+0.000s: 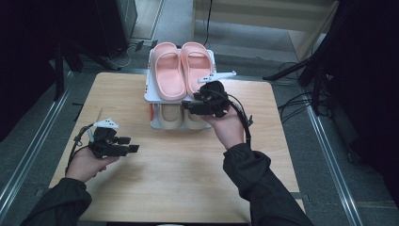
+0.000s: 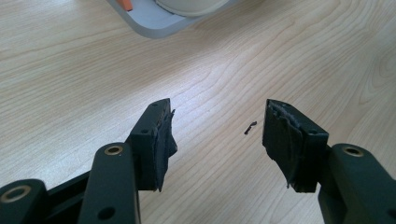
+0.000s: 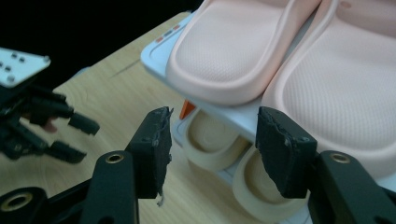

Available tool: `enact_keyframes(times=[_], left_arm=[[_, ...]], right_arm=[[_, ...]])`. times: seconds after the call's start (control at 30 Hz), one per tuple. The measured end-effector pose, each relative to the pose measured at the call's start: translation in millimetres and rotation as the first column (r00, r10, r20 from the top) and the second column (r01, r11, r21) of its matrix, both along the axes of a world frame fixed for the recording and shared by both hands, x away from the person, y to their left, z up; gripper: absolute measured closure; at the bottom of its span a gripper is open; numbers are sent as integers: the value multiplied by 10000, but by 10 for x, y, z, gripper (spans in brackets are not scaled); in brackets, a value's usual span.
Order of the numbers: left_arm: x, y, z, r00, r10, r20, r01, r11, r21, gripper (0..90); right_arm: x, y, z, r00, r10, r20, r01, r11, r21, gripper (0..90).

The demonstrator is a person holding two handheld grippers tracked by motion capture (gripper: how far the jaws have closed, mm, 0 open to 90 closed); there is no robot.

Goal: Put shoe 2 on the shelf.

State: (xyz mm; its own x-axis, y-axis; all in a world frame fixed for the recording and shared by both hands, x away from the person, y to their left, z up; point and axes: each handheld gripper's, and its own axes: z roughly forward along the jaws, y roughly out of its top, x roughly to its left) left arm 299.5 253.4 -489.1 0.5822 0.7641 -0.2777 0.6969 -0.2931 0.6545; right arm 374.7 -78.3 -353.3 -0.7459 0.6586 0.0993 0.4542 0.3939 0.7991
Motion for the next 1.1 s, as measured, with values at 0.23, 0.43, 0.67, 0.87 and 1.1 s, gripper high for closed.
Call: enact_keyframes(times=[0.23,0.43,0.67,0.87,1.1], left_arm=[[37,-28,-10,10000,-74,-43,74,10000,40,417],[60,-70,-9,9998,-196,-52,196,9998,104,416],[89,-97,-19,9996,-271,-103,272,9995,156,415],[90,-105,-20,9995,-296,-96,298,9994,179,415],[94,-106,-27,9995,-316,-87,318,9992,255,414]], right_arm=[[-229,-164,-72,9983,571,114,-568,9981,-233,445],[-378,-302,-189,9963,864,40,-862,9955,-386,440],[-511,-429,-325,9924,1218,175,-1208,9916,-465,439],[-602,-528,-494,9899,1407,190,-1397,9892,-448,440],[-686,-614,-695,9885,1507,122,-1499,9873,-521,433]])
